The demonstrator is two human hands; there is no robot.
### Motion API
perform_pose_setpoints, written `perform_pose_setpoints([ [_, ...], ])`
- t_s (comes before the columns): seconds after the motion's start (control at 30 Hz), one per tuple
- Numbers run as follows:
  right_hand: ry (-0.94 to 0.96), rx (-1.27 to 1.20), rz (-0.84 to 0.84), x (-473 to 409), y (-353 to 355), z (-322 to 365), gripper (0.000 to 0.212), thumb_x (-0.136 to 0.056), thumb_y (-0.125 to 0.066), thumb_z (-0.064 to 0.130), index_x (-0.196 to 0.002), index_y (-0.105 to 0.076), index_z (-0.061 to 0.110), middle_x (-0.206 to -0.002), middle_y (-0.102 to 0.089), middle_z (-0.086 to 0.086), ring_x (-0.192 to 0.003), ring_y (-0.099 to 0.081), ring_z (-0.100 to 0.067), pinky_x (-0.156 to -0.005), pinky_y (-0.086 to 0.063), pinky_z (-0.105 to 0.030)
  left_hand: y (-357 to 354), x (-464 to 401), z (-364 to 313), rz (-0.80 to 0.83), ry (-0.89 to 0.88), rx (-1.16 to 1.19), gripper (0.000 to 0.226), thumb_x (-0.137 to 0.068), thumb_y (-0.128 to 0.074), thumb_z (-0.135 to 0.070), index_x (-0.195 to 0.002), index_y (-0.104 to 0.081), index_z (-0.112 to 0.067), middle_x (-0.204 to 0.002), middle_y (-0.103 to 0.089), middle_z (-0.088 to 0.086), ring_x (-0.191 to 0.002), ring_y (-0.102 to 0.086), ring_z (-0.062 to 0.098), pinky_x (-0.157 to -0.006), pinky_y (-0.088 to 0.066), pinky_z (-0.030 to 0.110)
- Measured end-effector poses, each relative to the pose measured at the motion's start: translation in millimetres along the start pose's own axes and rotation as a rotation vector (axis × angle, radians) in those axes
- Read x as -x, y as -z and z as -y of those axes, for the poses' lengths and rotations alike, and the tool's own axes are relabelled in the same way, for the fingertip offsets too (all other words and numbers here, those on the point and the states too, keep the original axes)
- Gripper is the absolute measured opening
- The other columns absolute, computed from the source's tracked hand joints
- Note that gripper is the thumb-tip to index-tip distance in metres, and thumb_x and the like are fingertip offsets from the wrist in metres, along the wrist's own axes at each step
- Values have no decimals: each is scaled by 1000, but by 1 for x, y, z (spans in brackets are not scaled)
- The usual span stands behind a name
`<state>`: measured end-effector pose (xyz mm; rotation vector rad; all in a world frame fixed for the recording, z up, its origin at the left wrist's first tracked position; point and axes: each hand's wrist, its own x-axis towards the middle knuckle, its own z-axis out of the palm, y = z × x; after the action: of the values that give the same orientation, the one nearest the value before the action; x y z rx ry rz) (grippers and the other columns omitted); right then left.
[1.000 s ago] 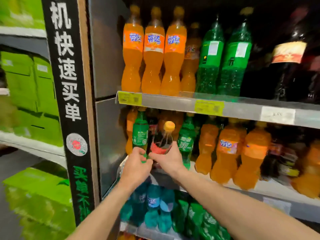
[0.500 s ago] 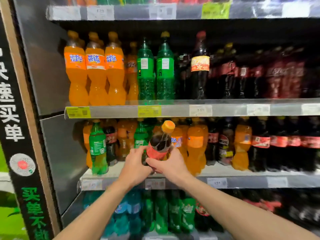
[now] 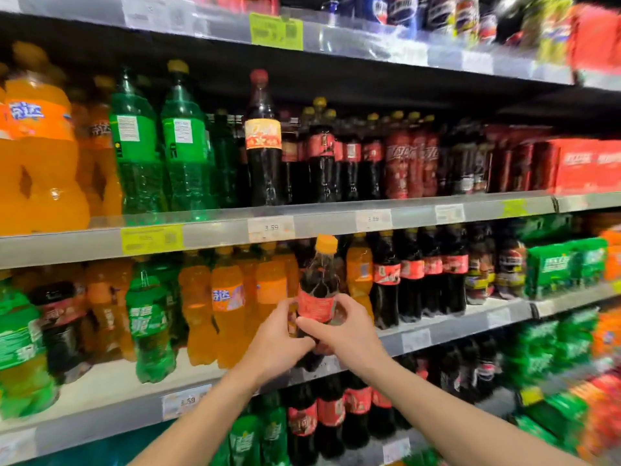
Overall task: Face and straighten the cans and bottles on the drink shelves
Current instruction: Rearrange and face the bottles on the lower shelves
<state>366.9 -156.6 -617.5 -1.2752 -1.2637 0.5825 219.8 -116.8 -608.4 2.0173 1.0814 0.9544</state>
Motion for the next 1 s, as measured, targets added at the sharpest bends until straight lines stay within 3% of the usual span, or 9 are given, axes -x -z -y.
perform_pose_setpoints([
  [0.07,4,-51,-46,0,9,-9,35,-75,-89,30,-101,-68,18,-88,-75,2,-71,-73,-20,-63,-63,-43,-10,-6,-2,11,-5,-50,49,-85,-66,-13,-128,-49,-31,-109,-62,-14,-95,-59,-4,-81,-52,18],
  [0.17,-10,-129,-117,-12,17,-28,31,-78,-87,28,-101,-68,20,-90,-75,2,-77,-74,-18,-65,-63,-39,-27,-24,-3,20,-22,-111,46,-87,-65,-18,-128,-50,-32,-119,-58,-10,-105,-58,4,-90,-56,32],
  [0.3,-3,-117,-143,-36,18,-43,29,-79,-85,34,-100,-67,27,-92,-75,10,-85,-72,-4,-73,-60,-27,-42,-48,-3,-43,-24,-149,40,-93,-62,-29,-132,-52,-28,-122,-53,-6,-98,-60,6,-73,-53,18],
  [0.4,-2,-92,-121,-48,7,-50,29,-80,-84,30,-103,-65,26,-91,-75,13,-84,-68,4,-70,-54,-14,-47,-59,5,-78,15,-202,37,-97,-58,-32,-133,-52,-27,-126,-53,-4,-96,-54,2,-74,-45,13],
  [0.53,-8,16,-78,-68,-12,-53,28,-79,-82,43,-97,-65,31,-89,-74,14,-82,-68,3,-76,-57,-25,-46,-63,20,-147,53,-231,17,-99,-55,-24,-115,-51,-29,-113,-60,-8,-90,-56,2,-68,-44,13],
  [0.73,0,134,-12,-92,-26,-69,31,-81,-73,57,-103,-69,37,-94,-73,17,-90,-66,3,-86,-56,-27,-50,-66,38,-130,103,-266,28,-98,-53,-29,-125,-47,-23,-96,-65,-3,-83,-65,14,-59,-46,21],
  [0.87,-10,150,81,-94,-20,-67,33,-87,-70,53,-114,-66,34,-102,-71,18,-96,-63,6,-82,-47,-15,-53,-64,43,-172,108,-257,23,-96,-55,-32,-117,-48,-25,-92,-66,-3,-81,-66,16,-70,-57,34],
  [0.93,-23,143,118,-94,-15,-62,34,-91,-62,59,-114,-67,34,-101,-72,17,-95,-65,3,-83,-49,-20,-57,-62,42,-209,105,-230,21,-95,-57,-32,-110,-44,-25,-94,-64,-3,-83,-64,16,-70,-55,34],
  [1.0,-25,173,115,-95,-9,-58,44,-96,-46,66,-106,-68,30,-87,-72,9,-79,-68,-3,-71,-53,-25,-60,-59,39,-247,108,-240,22,-95,-58,-35,-106,-41,-25,-98,-59,-5,-87,-61,16,-69,-47,29],
])
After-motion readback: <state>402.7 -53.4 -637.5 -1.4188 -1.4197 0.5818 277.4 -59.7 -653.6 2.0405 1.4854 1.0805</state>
